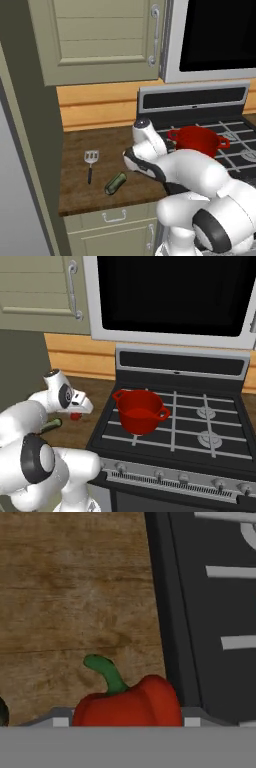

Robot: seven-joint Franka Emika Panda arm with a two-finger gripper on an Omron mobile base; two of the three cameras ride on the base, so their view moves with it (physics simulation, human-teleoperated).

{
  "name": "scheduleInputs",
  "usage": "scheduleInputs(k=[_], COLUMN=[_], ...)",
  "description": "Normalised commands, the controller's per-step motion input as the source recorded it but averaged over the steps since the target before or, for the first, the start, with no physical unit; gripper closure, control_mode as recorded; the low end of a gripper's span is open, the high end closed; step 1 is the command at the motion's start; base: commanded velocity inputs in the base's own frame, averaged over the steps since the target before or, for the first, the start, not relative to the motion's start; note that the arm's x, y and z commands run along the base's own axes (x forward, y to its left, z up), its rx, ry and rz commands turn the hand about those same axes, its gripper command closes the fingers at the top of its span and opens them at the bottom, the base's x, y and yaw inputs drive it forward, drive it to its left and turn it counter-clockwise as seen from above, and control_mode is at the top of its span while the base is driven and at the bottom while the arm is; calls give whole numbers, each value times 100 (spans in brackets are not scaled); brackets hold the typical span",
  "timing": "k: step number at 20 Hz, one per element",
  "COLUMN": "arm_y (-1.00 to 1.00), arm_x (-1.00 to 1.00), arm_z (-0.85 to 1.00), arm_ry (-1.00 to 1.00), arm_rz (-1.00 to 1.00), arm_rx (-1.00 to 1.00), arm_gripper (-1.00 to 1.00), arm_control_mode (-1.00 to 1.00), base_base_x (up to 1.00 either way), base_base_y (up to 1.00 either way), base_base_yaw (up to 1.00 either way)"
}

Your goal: Put the cucumber and bell pepper in the pot. Retrieve the spatula and lightly stir the vegetables in the pot.

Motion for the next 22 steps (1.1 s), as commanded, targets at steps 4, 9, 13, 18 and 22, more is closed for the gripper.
scheduleInputs(k=[4,9,13,18,22], arm_y=[-20,-53,-72,-75,-70], arm_x=[-66,-41,-23,-4,2], arm_z=[100,100,100,100,83], arm_ry=[-21,-16,-13,-7,-1], arm_rz=[-1,-9,-15,-14,-14], arm_rx=[22,18,12,4,0], arm_gripper=[100,100,100,100,100], arm_control_mode=[-100,-100,-100,-100,-100], base_base_x=[0,0,0,0,0], base_base_y=[0,0,0,0,0], base_base_yaw=[0,0,0,0,0])
